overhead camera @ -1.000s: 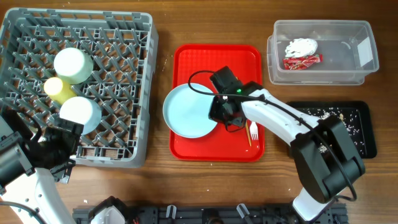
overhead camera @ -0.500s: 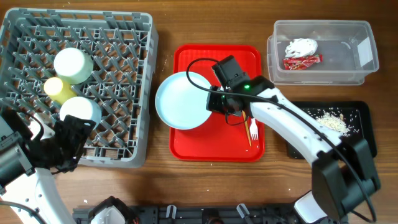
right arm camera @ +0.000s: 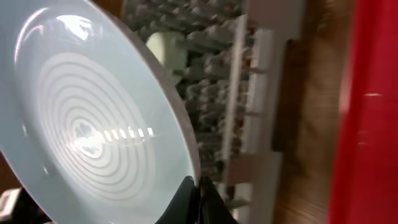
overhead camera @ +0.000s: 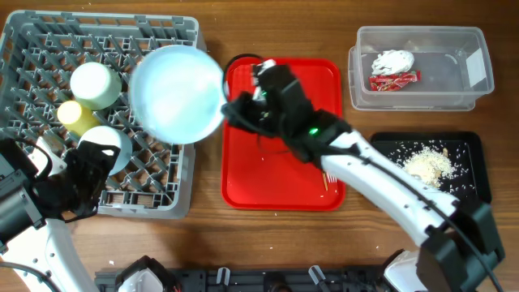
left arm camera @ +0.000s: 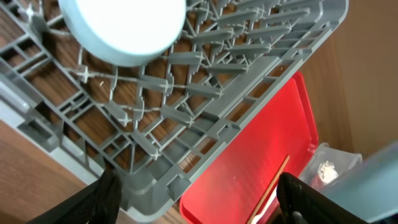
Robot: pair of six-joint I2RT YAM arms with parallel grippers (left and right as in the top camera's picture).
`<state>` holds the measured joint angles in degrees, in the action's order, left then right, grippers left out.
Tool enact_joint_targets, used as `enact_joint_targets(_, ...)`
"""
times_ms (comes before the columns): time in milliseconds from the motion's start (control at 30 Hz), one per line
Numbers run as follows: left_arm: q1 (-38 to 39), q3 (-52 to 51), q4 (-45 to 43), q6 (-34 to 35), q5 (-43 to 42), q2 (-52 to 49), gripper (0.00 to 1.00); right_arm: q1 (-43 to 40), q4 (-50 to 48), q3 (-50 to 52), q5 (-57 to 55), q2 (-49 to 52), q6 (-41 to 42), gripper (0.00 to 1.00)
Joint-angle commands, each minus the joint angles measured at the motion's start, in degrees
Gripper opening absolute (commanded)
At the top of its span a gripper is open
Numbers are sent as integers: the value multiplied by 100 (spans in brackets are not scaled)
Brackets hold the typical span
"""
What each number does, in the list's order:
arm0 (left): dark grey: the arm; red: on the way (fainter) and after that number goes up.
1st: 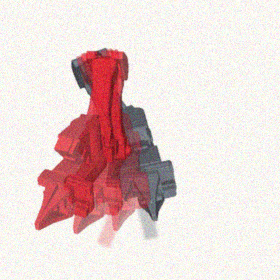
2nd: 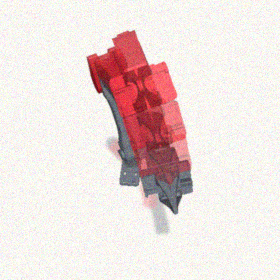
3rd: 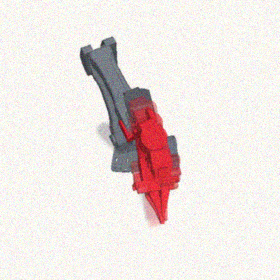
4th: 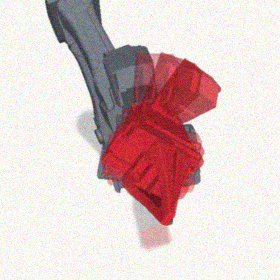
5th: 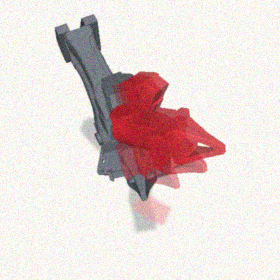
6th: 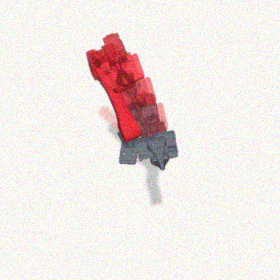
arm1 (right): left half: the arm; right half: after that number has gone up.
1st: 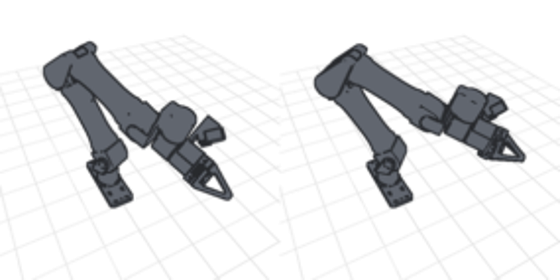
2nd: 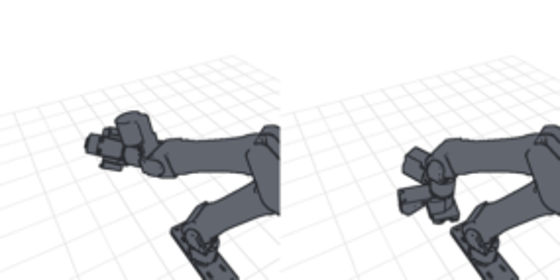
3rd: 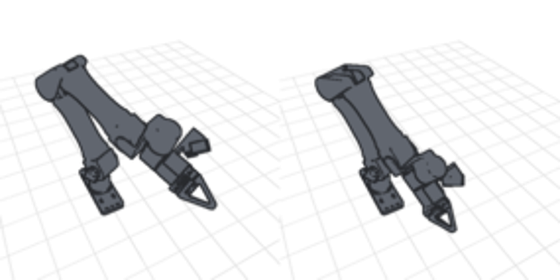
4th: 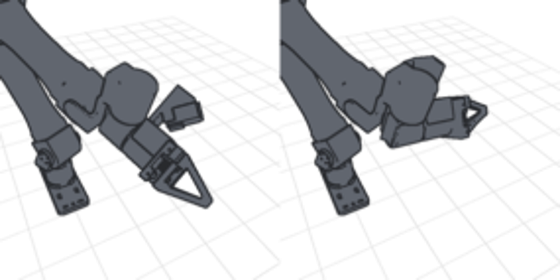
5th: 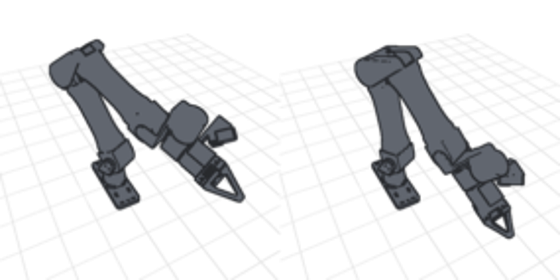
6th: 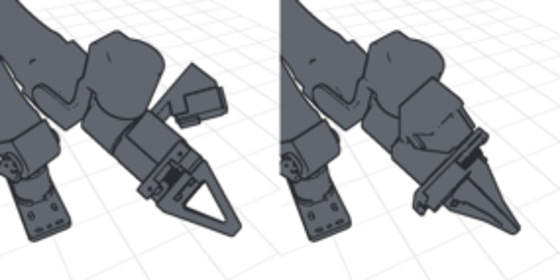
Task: Sort waste into correct bins and load items into the dishwasher rack
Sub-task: 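Lift the plate and carry it left into the grey rack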
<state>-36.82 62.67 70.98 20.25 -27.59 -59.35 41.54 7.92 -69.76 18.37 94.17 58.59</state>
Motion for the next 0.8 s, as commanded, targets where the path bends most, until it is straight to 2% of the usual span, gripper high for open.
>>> enact_joint_targets(0, -22, 55, 160, 31, -109, 33, 79, 374, -581, -76, -50, 487, 647, 5)
enact_joint_targets(200, -22, 55, 343, -35, 151, 35, 75, 647, -1222, -76, -94, 1145, 1235, 5)
enact_joint_targets(567, -22, 57, 302, -28, 251, 50, 76, 933, -1200, -81, -555, 1294, 1272, 5)
enact_joint_targets(767, -22, 57, 304, -35, -46, 50, 76, 1224, -1154, -260, -719, 1716, 1408, 5)
